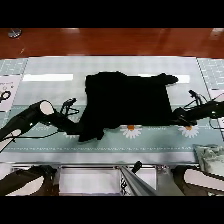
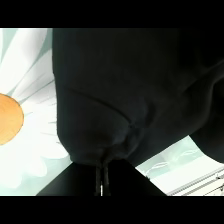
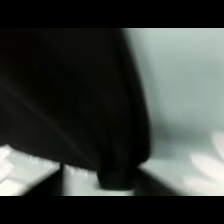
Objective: Fold the shirts.
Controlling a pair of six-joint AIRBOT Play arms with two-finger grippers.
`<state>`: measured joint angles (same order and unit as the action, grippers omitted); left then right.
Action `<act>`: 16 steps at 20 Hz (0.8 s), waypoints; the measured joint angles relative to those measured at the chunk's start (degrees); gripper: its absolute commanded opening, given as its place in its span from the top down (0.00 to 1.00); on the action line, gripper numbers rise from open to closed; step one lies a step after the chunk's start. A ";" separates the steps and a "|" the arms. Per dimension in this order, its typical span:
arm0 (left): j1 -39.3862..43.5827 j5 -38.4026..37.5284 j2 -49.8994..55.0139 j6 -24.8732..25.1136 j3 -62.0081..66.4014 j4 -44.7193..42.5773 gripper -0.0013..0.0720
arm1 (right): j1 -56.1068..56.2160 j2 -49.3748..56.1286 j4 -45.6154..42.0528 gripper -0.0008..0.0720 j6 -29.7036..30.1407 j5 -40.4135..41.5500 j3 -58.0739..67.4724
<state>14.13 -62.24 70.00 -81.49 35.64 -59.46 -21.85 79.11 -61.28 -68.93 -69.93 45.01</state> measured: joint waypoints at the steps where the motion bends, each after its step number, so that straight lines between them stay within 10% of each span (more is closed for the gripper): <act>1: -0.13 0.00 0.00 0.00 0.00 0.00 0.95 | 0.90 0.02 -0.42 0.94 -0.83 1.88 -0.35; 8: -4.79 -0.98 -4.87 -0.04 8.44 -0.09 0.96 | 3.21 -5.57 0.83 0.94 -2.64 1.29 4.74; 16: -14.16 6.73 -24.61 0.00 45.92 -0.07 0.96 | 3.41 -27.19 4.26 0.94 -3.41 4.28 38.34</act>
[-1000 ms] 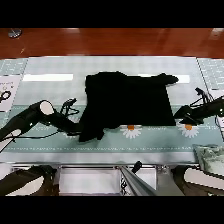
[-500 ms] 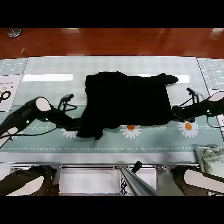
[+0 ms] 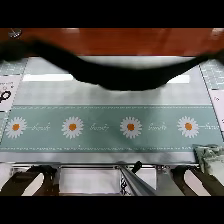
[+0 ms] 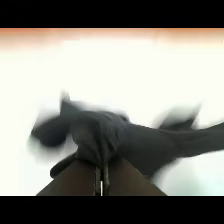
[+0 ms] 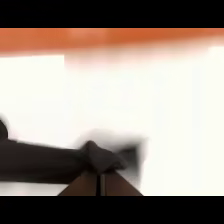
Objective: Fold the shirts.
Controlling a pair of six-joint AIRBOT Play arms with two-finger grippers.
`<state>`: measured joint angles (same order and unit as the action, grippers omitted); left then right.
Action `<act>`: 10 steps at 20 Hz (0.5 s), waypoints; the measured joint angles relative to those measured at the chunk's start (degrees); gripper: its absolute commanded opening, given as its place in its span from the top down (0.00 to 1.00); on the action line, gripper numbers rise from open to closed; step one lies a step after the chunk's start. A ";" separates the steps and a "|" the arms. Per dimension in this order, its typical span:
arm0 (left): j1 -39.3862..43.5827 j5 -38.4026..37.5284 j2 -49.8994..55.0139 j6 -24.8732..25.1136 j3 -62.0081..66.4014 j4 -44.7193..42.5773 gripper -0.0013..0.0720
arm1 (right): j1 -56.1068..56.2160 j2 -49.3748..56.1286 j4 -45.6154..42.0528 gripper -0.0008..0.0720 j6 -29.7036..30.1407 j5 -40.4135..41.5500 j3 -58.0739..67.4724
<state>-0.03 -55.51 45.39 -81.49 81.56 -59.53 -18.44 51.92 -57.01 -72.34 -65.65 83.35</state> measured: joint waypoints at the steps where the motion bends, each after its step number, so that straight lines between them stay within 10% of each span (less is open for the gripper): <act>1: -0.61 2.51 -1.73 0.00 4.39 -0.11 0.96 | 0.02 -1.73 -0.17 0.94 -1.05 1.20 5.51; 10: -2.34 2.08 -11.80 2.64 21.66 -6.51 0.96 | 0.00 -6.51 -11.13 0.94 -8.35 -0.50 32.96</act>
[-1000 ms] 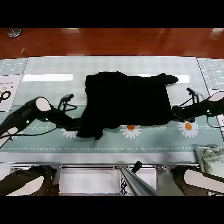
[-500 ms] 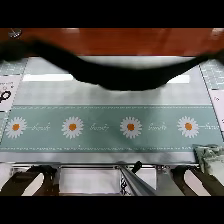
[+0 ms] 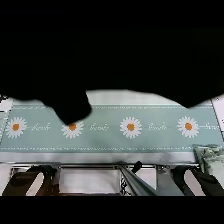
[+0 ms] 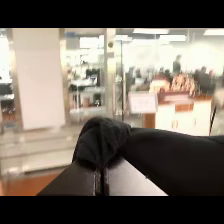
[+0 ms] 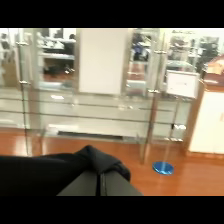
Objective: Fold the shirts.
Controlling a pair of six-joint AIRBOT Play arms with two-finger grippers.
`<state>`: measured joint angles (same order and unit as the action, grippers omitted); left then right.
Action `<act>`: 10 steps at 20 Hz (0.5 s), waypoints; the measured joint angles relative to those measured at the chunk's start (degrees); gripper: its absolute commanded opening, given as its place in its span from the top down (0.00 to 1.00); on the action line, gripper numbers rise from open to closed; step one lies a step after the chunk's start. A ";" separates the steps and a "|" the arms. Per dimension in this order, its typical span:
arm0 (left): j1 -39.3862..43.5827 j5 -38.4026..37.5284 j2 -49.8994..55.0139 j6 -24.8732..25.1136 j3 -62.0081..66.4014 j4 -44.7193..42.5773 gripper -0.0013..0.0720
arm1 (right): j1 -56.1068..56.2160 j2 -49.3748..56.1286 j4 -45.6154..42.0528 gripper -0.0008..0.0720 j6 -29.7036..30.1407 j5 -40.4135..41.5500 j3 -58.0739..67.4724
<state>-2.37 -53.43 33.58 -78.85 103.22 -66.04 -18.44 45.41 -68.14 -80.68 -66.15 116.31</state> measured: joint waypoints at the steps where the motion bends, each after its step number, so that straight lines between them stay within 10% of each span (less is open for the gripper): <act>1: -0.09 -2.36 -0.61 0.04 0.28 -0.76 0.96 | 0.00 -0.20 -0.87 0.94 -0.39 -2.14 0.66; 10: -0.17 -24.68 2.38 -3.50 1.03 -7.63 0.96 | 0.02 4.15 -7.13 0.94 -1.29 -23.56 2.23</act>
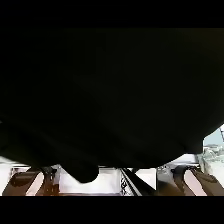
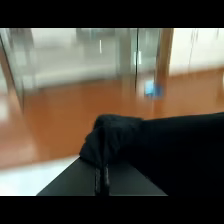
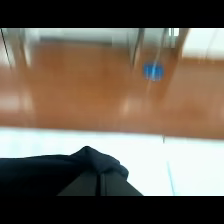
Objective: Fold the shirts.
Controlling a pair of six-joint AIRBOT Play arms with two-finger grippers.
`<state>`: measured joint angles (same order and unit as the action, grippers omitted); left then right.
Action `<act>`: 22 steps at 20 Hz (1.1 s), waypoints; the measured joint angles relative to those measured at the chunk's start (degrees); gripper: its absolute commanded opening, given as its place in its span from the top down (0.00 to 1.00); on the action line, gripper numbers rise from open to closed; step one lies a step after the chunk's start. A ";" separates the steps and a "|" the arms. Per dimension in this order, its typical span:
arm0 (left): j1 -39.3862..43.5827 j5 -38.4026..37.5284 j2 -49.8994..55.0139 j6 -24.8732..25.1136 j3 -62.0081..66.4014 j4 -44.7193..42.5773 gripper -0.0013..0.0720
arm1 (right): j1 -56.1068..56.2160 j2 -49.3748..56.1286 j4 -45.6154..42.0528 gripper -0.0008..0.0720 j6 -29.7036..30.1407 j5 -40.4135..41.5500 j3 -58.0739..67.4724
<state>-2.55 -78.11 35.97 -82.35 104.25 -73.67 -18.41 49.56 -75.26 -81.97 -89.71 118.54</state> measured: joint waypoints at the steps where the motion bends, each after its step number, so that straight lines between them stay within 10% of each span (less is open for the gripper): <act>1: 0.00 -2.97 2.34 -0.24 0.00 -0.35 0.96 | 0.07 2.14 -0.20 0.94 -0.02 -2.21 -0.02; 9: 0.87 -10.93 31.54 0.35 -2.93 -0.70 0.95 | 0.11 27.98 0.22 0.94 -0.17 -5.88 -5.81; 22: 2.62 20.20 65.35 2.21 -3.34 11.21 0.95 | 2.45 55.34 2.67 0.94 -0.33 17.62 -6.69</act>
<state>0.08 -57.91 101.32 -80.14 100.90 -62.46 -15.97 104.90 -72.60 -82.30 -72.10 111.85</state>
